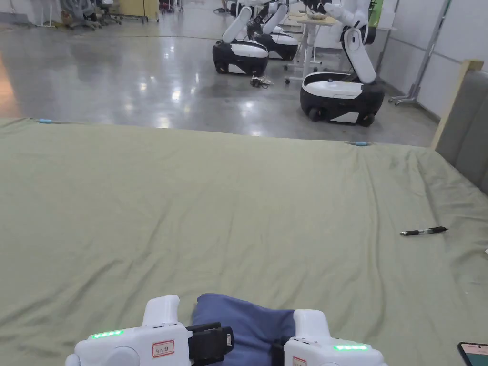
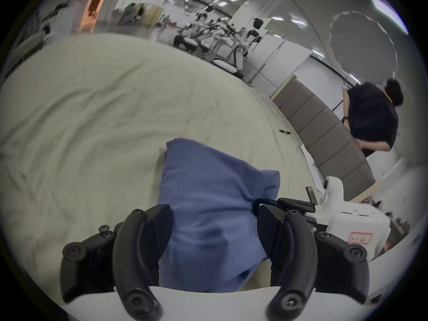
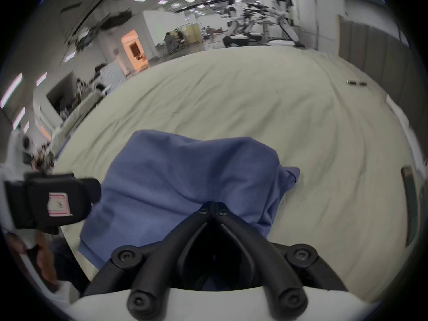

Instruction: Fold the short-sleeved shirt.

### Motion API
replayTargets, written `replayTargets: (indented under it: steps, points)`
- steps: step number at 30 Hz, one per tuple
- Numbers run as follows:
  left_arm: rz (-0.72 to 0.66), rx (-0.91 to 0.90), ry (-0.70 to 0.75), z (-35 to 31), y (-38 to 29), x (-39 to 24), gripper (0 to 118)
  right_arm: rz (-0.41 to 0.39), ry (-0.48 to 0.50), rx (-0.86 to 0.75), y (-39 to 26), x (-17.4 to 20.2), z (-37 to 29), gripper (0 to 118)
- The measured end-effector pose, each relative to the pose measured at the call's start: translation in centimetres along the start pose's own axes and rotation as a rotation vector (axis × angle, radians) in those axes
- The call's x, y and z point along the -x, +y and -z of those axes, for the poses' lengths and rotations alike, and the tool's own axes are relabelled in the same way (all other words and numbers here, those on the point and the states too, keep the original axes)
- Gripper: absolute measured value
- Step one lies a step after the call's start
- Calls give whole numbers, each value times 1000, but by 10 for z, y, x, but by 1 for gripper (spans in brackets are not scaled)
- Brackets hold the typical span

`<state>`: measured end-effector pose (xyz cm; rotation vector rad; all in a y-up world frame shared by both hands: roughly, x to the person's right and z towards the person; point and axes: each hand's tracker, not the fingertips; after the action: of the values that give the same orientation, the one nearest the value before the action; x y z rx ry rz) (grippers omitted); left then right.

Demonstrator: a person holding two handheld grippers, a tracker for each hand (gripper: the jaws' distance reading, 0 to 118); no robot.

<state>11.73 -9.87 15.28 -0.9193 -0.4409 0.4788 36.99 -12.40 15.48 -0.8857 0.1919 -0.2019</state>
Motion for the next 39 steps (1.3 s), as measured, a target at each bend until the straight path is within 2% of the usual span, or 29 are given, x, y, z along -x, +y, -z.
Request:
replayTargets:
  steps: [1, 4, 6, 8, 10, 12, 15, 17, 21, 24, 25, 26, 27, 28, 29, 34, 36, 39]
  points:
    - [-9, 25, -12, 6, 1, 2, 77, 28, 5, 1, 2, -1, -2, 1]
    - [19, 56, 37, 31, 5, 2, 77, -20, 5, 15, 6, 0, -5, 1]
    - [44, 66, 86, 36, 9, -5, 77, -17, 10, 19, 8, -2, -7, 1]
    - [-23, -15, 63, 24, 11, -7, 77, -9, 13, 19, 8, -4, -7, 1]
    - [11, -37, 73, 8, 8, -8, 77, -12, 17, 18, 7, -5, -7, 1]
    - [67, -45, 149, 0, 7, -2, 77, -13, 20, 16, 6, -5, -6, 1]
    - [-1, -62, 154, -10, 7, 20, 77, -7, 25, 16, 6, -6, -5, 1]
    - [-108, -14, 89, -4, 9, 37, 77, -4, 27, 15, 6, -7, -4, 1]
    - [-313, 113, -259, 29, 6, 50, 83, 1, 30, 12, 5, -8, -4, 1]
    - [-314, 80, -282, 49, 6, 45, 85, 11, 34, 10, 5, -9, -4, 1]
    - [-305, 80, -265, 51, 7, 44, 79, 14, 35, 10, 5, -10, -4, 1]
    - [-275, 88, -209, 51, 7, 39, 63, 16, 37, 10, 5, -10, -5, 1]
    - [-218, 112, -88, 51, 8, 36, 37, 17, 40, 9, 5, -11, -5, 1]
    - [-188, 133, -86, 51, 7, 33, 32, 22, 67, 5, 5, -11, -6, 1]
    - [-185, 104, -121, 48, 8, 28, 31, 19, 51, 8, 5, -10, -7, 1]
    - [-50, 56, -30, 29, 13, -2, 30, 5, 56, -11, 4, -6, -18, 1]
    - [-50, 16, -43, 10, 23, -1, 30, 10, 62, -22, 4, -4, -27, 1]
    - [12, -9, 15, -22, 46, 25, 30, -7, 42, -34, 8, 4, -34, 1]
